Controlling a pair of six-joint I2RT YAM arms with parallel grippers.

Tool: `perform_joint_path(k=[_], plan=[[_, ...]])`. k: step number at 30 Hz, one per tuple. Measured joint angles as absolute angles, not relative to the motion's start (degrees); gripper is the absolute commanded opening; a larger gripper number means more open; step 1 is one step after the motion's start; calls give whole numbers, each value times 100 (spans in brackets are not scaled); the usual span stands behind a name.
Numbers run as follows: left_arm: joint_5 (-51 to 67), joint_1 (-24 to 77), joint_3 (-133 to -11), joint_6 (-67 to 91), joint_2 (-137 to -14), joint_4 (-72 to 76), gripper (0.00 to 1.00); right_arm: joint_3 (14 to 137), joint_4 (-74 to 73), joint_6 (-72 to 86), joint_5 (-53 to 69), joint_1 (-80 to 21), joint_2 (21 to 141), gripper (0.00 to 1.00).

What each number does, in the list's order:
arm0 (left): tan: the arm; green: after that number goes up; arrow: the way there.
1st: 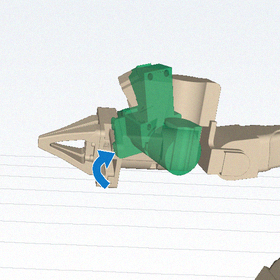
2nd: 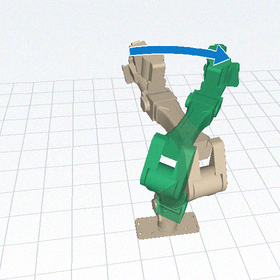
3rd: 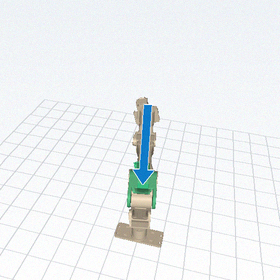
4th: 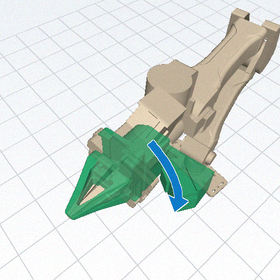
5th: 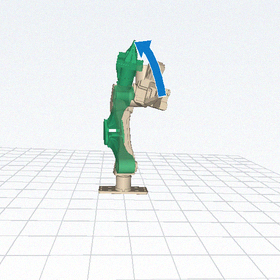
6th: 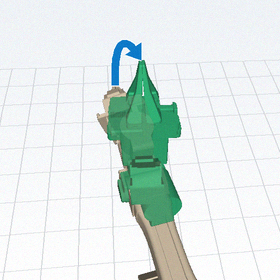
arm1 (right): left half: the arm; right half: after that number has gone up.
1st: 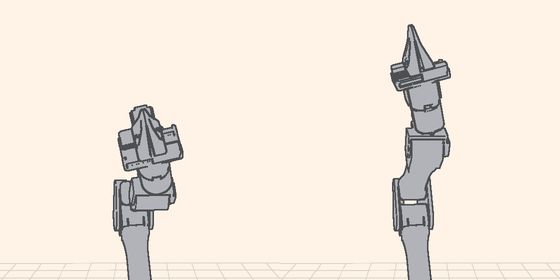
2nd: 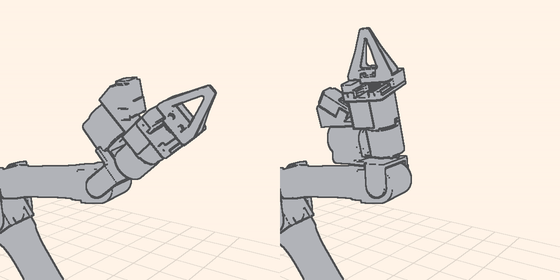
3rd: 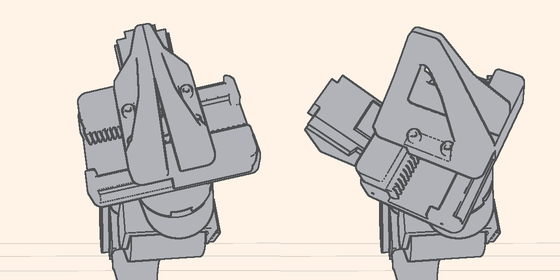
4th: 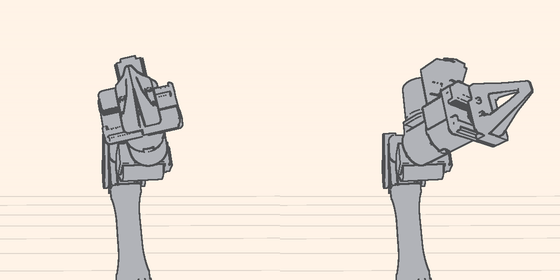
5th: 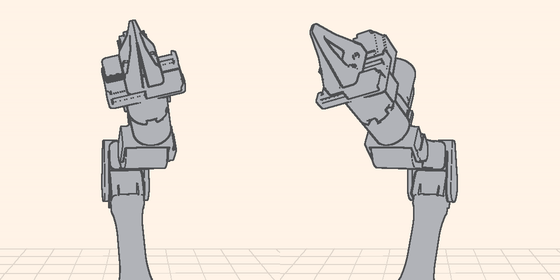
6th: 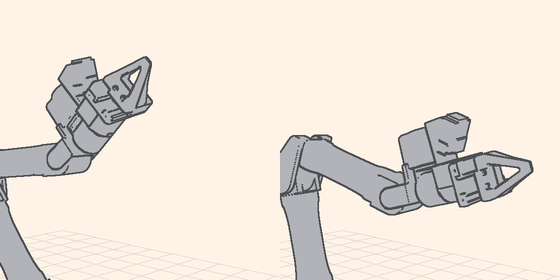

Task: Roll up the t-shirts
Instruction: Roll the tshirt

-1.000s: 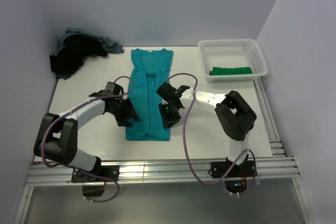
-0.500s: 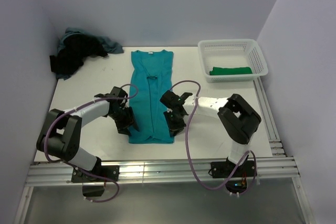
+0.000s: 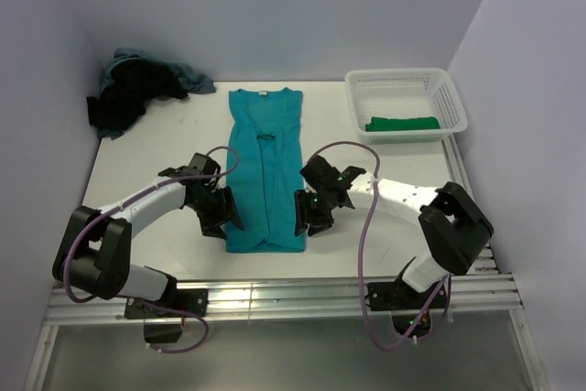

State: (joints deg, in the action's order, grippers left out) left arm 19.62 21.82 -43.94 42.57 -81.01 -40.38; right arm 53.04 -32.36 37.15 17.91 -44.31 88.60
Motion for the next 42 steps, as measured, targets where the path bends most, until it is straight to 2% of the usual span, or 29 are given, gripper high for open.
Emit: perform_joint_path(k=[4,11,17,21,24,33,35,37,38,42], plan=[[1953,2182,-4130,4278,-7878,-4005,64,4862,-2910,4119,1900,-4375,8702,53],[1802,2141,-3859,4322,-7655,-3970,65,4362,-2445,4639,1951,-4372,8541,53],[1688,2119,-3817,4425,-7550,-3942,61,4095,-2036,5059,1876,-4375,8519,50],[1662,2119,-3636,4569,-7478,-3852,53,4088,-1909,5271,1747,-4429,8519,49],[1664,2119,-3479,4685,-7478,-3743,50,4088,-1863,5339,1702,-4462,8534,47],[1772,2119,-3297,4989,-7522,-3514,46,4097,-1870,5437,1697,-4587,8724,44],[1826,2128,-3267,5065,-7526,-3446,43,4097,-1872,5439,1695,-4589,8733,38],[1865,2165,-3245,5120,-7561,-3387,35,4099,-1874,5433,1706,-4589,8770,31],[1892,2191,-3242,5159,-7594,-3361,28,4104,-1879,5426,1710,-4593,8796,23],[1898,2296,-3242,5205,-7675,-3343,14,4121,-1979,5374,1695,-4602,8833,7]])
